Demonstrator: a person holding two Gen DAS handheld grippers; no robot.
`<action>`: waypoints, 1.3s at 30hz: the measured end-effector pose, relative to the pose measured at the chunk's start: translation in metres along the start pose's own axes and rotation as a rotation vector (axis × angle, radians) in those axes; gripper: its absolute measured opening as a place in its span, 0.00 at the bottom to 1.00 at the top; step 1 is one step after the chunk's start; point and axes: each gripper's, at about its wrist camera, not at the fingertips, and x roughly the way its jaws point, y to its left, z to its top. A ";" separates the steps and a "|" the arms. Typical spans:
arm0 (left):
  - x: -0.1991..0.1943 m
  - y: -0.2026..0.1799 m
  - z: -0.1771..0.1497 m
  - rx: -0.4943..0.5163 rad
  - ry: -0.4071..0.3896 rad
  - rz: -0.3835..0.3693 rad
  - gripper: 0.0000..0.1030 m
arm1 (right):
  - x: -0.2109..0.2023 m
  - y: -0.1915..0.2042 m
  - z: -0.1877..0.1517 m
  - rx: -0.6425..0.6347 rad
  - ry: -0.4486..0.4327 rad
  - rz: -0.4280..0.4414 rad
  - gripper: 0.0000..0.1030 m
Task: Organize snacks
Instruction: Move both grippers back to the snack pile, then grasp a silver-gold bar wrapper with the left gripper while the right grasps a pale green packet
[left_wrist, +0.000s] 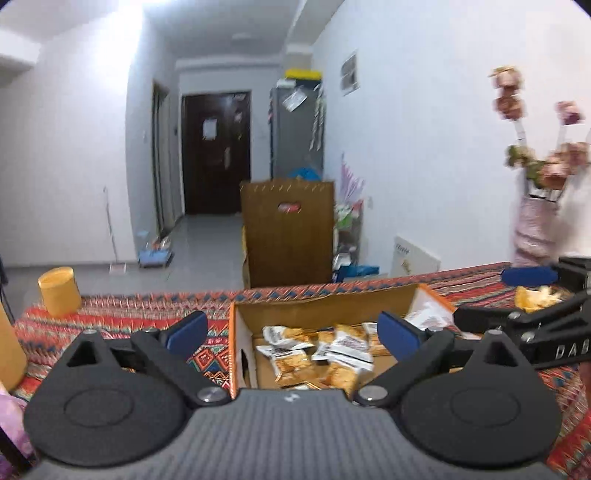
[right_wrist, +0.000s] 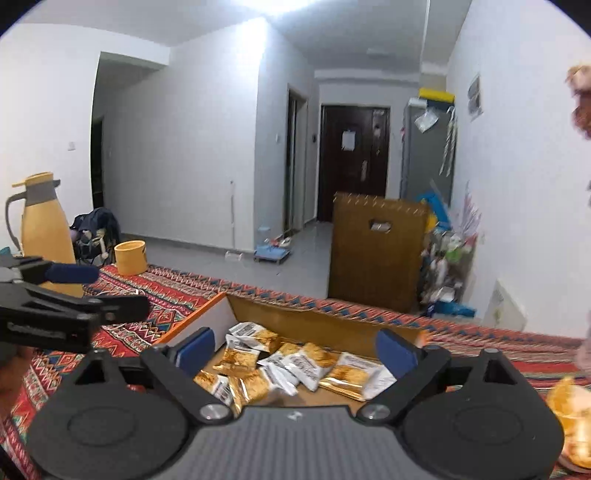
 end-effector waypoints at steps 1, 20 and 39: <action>-0.013 -0.005 -0.001 0.013 -0.009 -0.003 0.98 | -0.016 -0.001 -0.002 0.000 -0.016 -0.011 0.98; -0.215 -0.052 -0.133 -0.039 0.053 0.050 1.00 | -0.236 -0.004 -0.151 0.092 -0.010 -0.035 1.00; -0.222 -0.060 -0.205 -0.038 0.240 0.104 1.00 | -0.242 0.003 -0.246 0.124 0.175 -0.108 1.00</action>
